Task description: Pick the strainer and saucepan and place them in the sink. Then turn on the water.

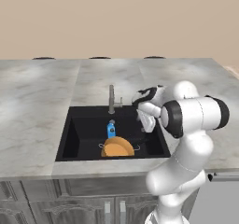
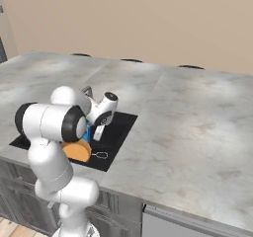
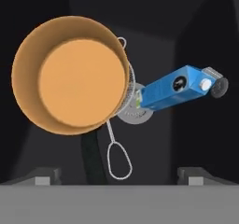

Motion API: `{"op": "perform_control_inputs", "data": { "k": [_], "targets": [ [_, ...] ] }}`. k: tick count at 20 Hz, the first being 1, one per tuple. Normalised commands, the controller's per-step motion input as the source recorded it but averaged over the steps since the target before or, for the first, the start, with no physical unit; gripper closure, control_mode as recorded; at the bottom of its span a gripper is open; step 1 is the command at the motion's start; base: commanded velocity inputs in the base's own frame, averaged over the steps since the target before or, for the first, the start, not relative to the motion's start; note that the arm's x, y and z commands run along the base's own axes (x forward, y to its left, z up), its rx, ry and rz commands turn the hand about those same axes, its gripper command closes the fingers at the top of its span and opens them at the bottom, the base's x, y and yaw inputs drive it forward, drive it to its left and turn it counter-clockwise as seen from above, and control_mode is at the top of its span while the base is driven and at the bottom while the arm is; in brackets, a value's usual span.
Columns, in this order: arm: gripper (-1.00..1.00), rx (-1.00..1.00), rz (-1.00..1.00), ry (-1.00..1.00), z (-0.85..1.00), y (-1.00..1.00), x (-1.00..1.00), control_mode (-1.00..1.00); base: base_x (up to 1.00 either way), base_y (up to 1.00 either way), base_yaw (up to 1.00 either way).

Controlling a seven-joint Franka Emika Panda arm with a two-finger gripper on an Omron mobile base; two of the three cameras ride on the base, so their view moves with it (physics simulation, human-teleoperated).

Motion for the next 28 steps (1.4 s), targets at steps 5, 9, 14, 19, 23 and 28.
{"op": "perform_control_inputs", "data": {
  "k": [5, 9, 14, 19, 23, 28],
  "targets": [
    [-1.00, 0.30, -0.01, -0.21, 0.31, 0.00, -0.07, -1.00, 0.00, 0.00, 0.00],
    [-1.00, 0.20, -0.09, -0.19, 0.47, 0.02, -0.04, -1.00, 0.00, 0.00, 0.00],
    [-1.00, 0.14, -0.18, -0.10, 0.49, 0.11, 0.00, -1.00, 0.00, 0.00, 0.00],
    [-1.00, 0.15, -0.24, -0.01, 0.43, 0.01, 0.05, -1.00, 0.00, 0.00, 0.00],
    [-1.00, 0.17, -0.24, -0.01, 0.37, 0.00, 0.13, -1.00, 0.00, 0.00, 0.00],
    [-1.00, 0.19, -0.18, -0.07, 0.12, 0.13, 0.20, -1.00, 0.00, 0.00, 0.00]
  ]
}}
